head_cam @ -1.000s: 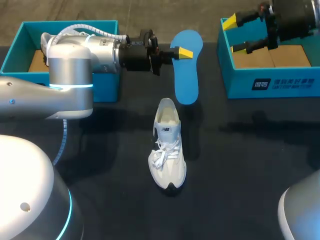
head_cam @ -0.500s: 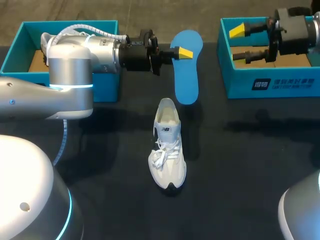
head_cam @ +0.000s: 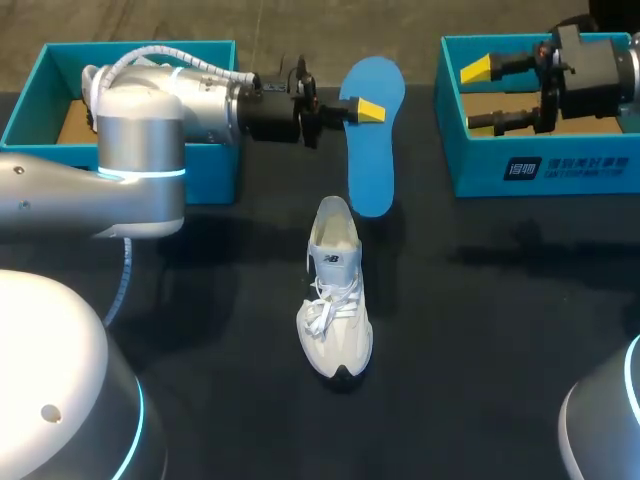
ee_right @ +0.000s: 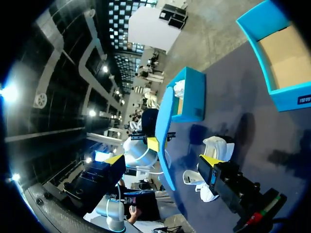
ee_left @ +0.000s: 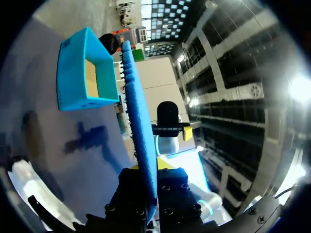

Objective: Take the shoe out of the shoebox, open the shoe tongue, remove and reinsert the insole, then place the shoe into the shoebox

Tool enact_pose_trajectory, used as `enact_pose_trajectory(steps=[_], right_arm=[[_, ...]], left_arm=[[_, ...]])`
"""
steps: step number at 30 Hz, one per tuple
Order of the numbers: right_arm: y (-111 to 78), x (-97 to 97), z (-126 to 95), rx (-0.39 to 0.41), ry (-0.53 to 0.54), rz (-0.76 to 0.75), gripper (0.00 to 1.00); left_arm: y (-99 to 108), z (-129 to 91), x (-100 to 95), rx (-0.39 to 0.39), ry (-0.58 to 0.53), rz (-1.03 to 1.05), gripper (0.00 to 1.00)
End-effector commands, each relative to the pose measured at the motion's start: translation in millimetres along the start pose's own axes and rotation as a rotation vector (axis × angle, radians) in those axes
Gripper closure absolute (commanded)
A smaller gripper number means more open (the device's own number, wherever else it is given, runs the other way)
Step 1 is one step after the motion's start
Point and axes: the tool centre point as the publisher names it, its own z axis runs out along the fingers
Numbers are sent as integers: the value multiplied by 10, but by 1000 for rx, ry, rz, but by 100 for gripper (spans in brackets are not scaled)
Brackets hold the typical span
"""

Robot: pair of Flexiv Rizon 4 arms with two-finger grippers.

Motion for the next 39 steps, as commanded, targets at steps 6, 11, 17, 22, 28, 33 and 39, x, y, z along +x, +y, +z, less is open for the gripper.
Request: enact_pose_trajectory(steps=[6, 11, 17, 22, 28, 33, 39], right_arm=[[0, 1, 9, -1, -2, 1, 0], [0, 1, 9, -1, -2, 1, 0], [0, 1, 9, -1, -2, 1, 0], [0, 1, 9, -1, -2, 1, 0], [0, 1, 9, -1, -2, 1, 0], [0, 1, 9, -1, -2, 1, 0], [0, 1, 9, -1, -2, 1, 0]], left_arm=[[-65, -145, 149, 30, -158, 606, 100], [-157, -187, 204, 67, -215, 883, 100], [-181, -197, 205, 76, -214, 895, 100], [-181, -197, 205, 76, -214, 895, 100], [-202, -193, 193, 83, -186, 988, 100], [-302, -183, 212, 122, -74, 1379, 100], [-374, -195, 177, 80, -48, 1758, 100]])
